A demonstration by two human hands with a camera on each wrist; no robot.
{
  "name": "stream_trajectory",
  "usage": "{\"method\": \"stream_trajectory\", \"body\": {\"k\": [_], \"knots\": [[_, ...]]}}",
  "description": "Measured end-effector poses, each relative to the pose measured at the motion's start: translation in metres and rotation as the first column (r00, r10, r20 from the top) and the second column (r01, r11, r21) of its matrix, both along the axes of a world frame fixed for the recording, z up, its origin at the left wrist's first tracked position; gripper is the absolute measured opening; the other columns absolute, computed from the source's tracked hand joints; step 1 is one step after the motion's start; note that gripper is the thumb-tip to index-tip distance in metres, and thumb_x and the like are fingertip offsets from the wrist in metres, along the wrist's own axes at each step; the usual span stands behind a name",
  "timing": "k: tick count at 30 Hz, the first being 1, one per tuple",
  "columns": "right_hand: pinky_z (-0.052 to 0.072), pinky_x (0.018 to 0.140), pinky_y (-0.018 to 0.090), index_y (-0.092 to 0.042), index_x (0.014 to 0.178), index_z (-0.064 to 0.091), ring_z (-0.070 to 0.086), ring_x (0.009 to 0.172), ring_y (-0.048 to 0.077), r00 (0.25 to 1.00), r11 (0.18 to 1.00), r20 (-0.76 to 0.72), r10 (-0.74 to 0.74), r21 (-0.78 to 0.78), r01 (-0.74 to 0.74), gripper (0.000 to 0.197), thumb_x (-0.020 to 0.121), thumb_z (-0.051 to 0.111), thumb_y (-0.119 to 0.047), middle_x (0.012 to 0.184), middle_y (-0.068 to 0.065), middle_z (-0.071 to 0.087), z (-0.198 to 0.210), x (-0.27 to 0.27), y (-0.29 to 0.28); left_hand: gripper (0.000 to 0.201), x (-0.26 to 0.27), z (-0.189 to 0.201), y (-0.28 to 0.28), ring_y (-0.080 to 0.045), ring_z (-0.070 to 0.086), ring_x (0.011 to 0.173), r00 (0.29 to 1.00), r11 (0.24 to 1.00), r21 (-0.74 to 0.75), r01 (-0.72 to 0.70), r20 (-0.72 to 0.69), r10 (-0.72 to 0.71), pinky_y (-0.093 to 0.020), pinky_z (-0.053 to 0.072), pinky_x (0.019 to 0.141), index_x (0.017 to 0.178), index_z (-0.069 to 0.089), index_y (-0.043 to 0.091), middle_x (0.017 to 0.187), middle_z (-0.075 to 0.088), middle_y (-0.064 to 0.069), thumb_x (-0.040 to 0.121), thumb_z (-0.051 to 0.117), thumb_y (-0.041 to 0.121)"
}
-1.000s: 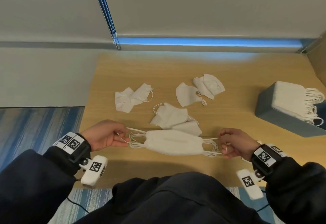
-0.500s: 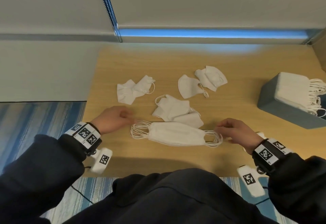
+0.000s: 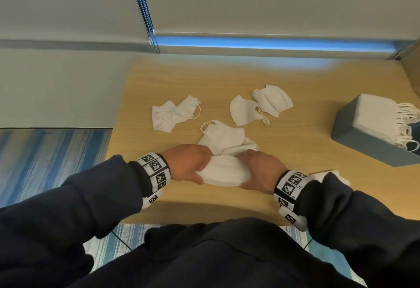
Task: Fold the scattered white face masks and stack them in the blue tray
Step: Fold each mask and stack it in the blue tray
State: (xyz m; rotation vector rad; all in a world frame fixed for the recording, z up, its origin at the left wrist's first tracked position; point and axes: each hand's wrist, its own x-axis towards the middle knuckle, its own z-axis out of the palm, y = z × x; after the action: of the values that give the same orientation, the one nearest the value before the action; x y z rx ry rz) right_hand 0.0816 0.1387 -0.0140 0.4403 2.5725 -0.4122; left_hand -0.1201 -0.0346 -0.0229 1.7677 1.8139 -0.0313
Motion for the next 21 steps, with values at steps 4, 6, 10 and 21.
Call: {"method": "stream_trajectory", "body": {"k": [4, 6, 10, 21], "knots": [[0.051, 0.091, 0.041, -0.026, 0.144, 0.039, 0.052, 0.118, 0.024, 0.999, 0.999, -0.030, 0.031, 0.011, -0.030, 0.081, 0.075, 0.074, -0.048, 0.133, -0.001, 0.049, -0.010, 0.005, -0.002, 0.043, -0.005, -0.011, -0.016, -0.020, 0.057, 0.095, 0.999, 0.997, 0.079, 0.014, -0.038, -0.011, -0.040, 0.049, 0.077, 0.077, 0.038, 0.027, 0.114, 0.061, 0.005, 0.078, 0.076, 0.045], [0.051, 0.090, 0.040, -0.023, 0.143, 0.038, 0.053, 0.116, 0.024, 0.999, 0.999, -0.019, 0.031, 0.007, -0.031, 0.081, 0.074, 0.075, -0.046, 0.132, -0.001, 0.049, -0.013, 0.005, -0.004, 0.038, -0.004, -0.019, -0.022, -0.019, 0.056, 0.094, 0.998, 0.988, 0.154, 0.005, -0.065, 0.005, -0.041, 0.050, 0.079, 0.083, 0.038, 0.028, 0.106, 0.060, 0.006, 0.078, 0.073, 0.043], [0.048, 0.092, 0.038, -0.018, 0.133, 0.042, 0.050, 0.115, 0.023, 1.000, 0.999, 0.007, 0.020, 0.026, -0.020, 0.079, 0.069, 0.076, -0.050, 0.128, 0.001, 0.049, -0.020, 0.000, -0.007, 0.056, 0.000, -0.019, -0.024, -0.015, 0.053, 0.102, 0.988, 0.982, 0.124, -0.145, 0.070, 0.137, -0.035, 0.047, 0.085, 0.107, 0.044, 0.029, 0.117, 0.056, 0.009, 0.071, 0.079, 0.054], [0.040, 0.087, 0.039, -0.030, 0.126, 0.039, 0.051, 0.099, 0.016, 0.978, 0.998, -0.206, -0.042, -0.054, 0.031, 0.079, 0.063, 0.081, -0.053, 0.114, -0.010, 0.053, -0.014, -0.025, 0.012, 0.049, -0.010, -0.011, -0.011, -0.022, 0.065, 0.101, 0.957, 0.915, 0.285, -0.286, 0.044, 0.286, -0.035, 0.049, 0.078, 0.134, 0.057, 0.026, 0.118, 0.069, 0.001, 0.089, 0.070, 0.039]]}}
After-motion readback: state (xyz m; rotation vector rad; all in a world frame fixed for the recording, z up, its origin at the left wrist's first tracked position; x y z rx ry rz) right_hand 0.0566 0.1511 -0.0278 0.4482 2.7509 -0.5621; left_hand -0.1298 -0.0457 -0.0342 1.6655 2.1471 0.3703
